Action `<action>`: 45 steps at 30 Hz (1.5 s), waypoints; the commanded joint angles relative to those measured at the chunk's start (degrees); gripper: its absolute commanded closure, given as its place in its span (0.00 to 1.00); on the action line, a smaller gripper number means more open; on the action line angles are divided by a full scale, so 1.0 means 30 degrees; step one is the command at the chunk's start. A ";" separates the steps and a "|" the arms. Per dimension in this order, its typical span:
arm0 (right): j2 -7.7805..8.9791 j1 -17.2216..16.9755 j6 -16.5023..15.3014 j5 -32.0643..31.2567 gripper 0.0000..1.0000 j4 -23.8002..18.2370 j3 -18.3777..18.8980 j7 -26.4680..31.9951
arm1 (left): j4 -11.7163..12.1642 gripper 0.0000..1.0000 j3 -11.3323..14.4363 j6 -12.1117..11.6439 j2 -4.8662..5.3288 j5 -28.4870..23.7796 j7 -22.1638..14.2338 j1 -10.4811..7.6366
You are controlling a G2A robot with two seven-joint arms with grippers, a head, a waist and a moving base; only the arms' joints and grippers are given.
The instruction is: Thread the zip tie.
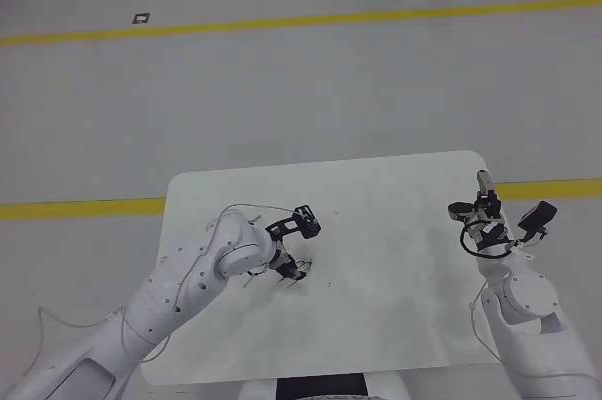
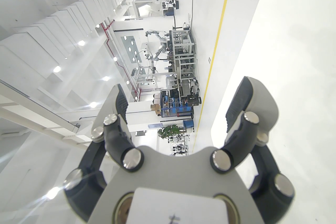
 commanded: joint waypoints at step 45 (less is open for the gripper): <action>0.0000 0.0000 0.0000 0.0000 0.00 0.0000 0.0000 0.0000 | -0.0464 0.90 0.2426 0.0000 0.0510 0.0953 0.0171 -0.0819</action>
